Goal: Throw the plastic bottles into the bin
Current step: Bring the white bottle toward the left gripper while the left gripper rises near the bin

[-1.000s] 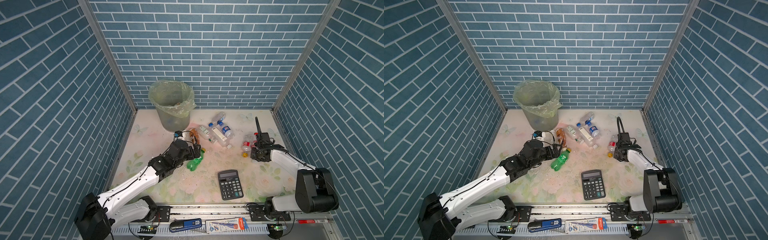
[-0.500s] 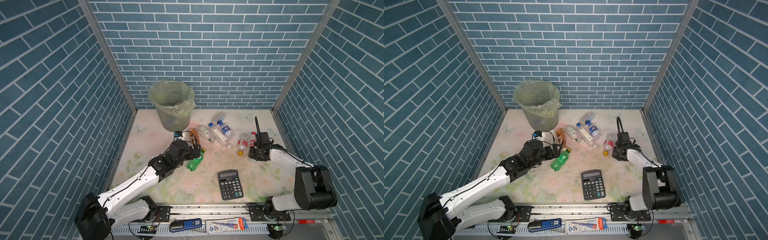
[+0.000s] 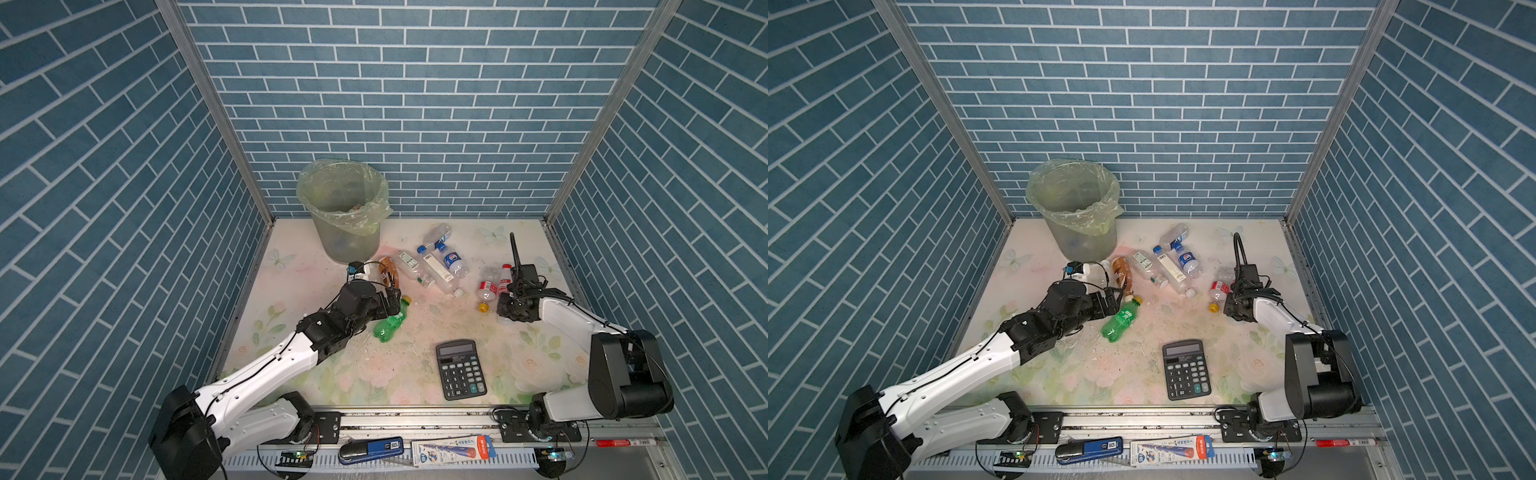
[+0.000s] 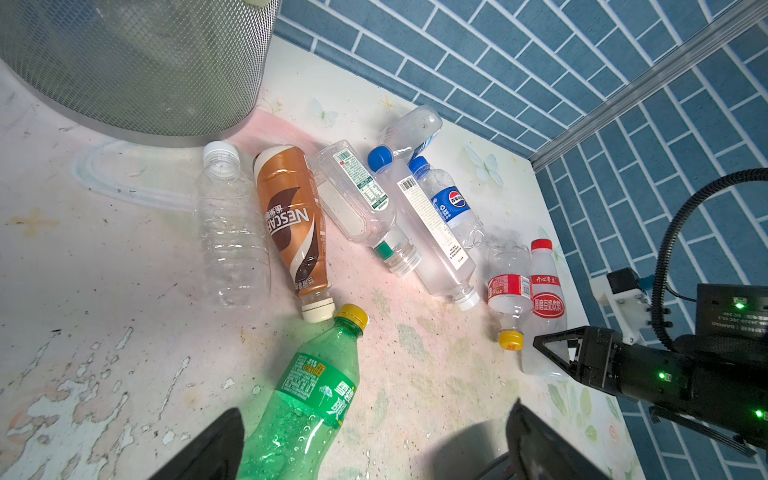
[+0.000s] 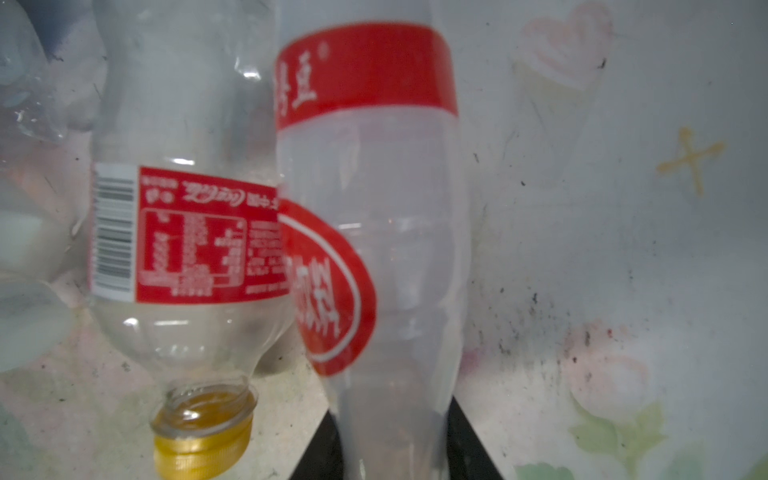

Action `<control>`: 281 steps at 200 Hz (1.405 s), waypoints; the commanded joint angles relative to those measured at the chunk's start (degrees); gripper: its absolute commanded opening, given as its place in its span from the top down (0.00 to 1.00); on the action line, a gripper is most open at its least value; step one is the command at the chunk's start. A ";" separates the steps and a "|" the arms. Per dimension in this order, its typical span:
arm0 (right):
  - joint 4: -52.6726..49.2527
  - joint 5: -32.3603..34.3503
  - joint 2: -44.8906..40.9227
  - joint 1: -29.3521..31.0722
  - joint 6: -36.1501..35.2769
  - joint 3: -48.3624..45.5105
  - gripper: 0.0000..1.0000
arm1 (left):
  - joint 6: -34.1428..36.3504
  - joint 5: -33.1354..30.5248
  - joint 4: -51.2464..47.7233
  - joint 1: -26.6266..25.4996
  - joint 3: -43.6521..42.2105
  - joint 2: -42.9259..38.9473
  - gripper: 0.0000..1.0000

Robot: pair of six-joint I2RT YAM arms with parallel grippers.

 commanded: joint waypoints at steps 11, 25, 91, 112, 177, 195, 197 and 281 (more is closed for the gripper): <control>-0.27 0.04 0.44 0.12 0.93 0.73 0.66 | 0.46 -0.72 -0.13 0.04 0.19 -0.63 0.01; -0.39 0.17 0.53 0.14 0.93 0.65 0.66 | 0.55 -0.78 -0.31 -0.02 0.45 -0.70 0.01; -1.14 0.66 -0.61 0.07 0.69 0.47 0.66 | 0.59 -0.74 -0.22 0.02 0.79 -0.37 0.01; -2.33 1.87 -1.45 0.02 0.15 0.72 0.66 | 0.56 -0.55 -0.13 0.05 0.95 -0.26 0.01; -12.02 7.92 -10.19 1.30 -2.53 7.63 0.65 | 3.54 -0.97 -2.11 0.08 5.79 2.32 0.01; -12.39 8.82 -12.11 3.53 -3.56 9.54 0.65 | 5.37 -0.77 -1.97 0.26 8.89 3.81 0.01; -12.39 8.95 -12.26 3.88 -3.69 9.85 0.65 | 5.62 -0.66 -2.02 0.30 9.33 4.07 0.01; -0.27 5.35 -11.49 25.85 -13.03 20.51 0.64 | 1.20 20.66 -2.26 15.63 34.03 18.54 0.01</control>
